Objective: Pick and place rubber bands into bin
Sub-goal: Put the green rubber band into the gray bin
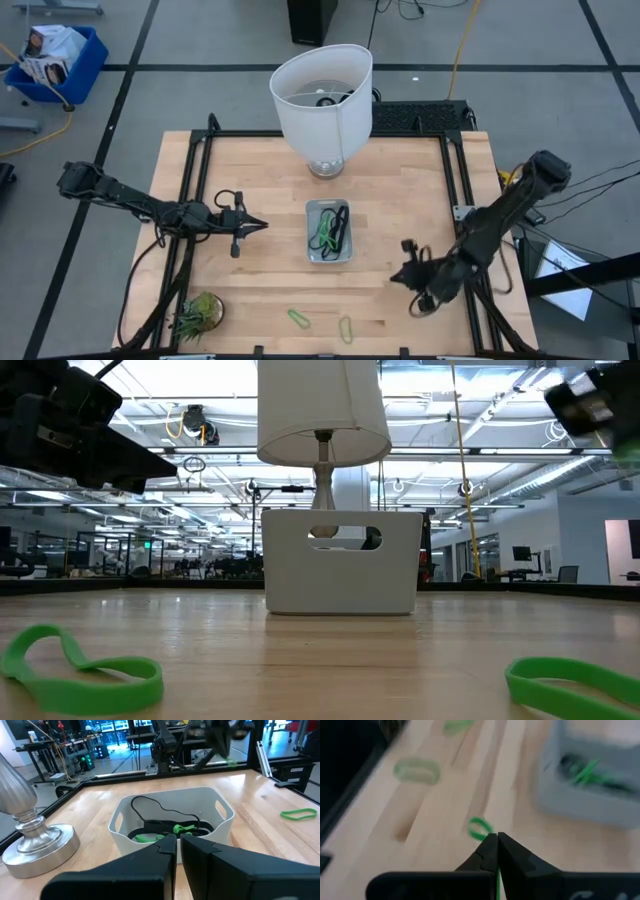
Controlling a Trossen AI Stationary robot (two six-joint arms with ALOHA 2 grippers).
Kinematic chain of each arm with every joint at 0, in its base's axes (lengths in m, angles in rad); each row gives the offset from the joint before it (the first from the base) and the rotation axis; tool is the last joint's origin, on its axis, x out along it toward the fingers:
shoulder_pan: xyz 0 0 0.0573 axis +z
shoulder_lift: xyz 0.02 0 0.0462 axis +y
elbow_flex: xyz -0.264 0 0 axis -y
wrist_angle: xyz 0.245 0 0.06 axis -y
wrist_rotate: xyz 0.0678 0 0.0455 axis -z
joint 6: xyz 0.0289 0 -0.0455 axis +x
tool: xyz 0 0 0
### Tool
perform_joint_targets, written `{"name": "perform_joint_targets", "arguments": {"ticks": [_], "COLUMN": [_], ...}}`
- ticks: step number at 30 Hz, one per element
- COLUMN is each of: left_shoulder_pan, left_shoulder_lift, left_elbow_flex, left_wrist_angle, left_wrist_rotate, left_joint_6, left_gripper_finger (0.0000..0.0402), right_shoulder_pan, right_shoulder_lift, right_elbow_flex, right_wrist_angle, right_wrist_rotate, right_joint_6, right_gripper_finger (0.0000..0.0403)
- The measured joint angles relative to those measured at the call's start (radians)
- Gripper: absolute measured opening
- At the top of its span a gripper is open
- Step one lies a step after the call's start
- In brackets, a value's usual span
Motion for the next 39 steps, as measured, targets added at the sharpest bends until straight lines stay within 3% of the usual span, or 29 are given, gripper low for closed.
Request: {"name": "perform_joint_targets", "arguments": {"ticks": [4, 8, 13, 17, 26, 39], "left_shoulder_pan": [0.0, 0.0, 0.0, 0.0, 0.0, 0.0], "left_shoulder_lift": [0.0, 0.0, 0.0, 0.0, 0.0, 0.0], "left_elbow_flex": [0.0, 0.0, 0.0, 0.0, 0.0, 0.0], "left_wrist_angle": [0.0, -0.001, -0.021, -0.023, -0.023, -0.023], "left_wrist_rotate": [0.0, 0.0, 0.0, 0.0, -0.034, -0.045], "left_joint_6": [0.0, 0.0, 0.004, 0.007, 0.026, 0.013], "left_gripper_finger": [0.0033, 0.0033, 0.0033, 0.0033, 0.0033, 0.0033], "right_shoulder_pan": [-0.069, -0.144, -0.185, -0.228, -0.366, -0.576], "right_shoulder_lift": [-0.123, -0.224, -0.298, -0.307, -0.197, 0.171], "right_elbow_flex": [-0.065, -0.198, -0.404, -0.474, -0.391, -0.101], "right_wrist_angle": [0.061, 0.248, 0.487, 0.572, 0.774, 0.77], "right_wrist_rotate": [0.013, -0.02, -0.043, -0.044, -0.177, -0.396], "right_joint_6": [-0.102, -0.139, -0.128, -0.094, -0.247, -0.419], "right_gripper_finger": [0.0001, 0.0, 0.0, 0.0, 0.0, 0.0]}}
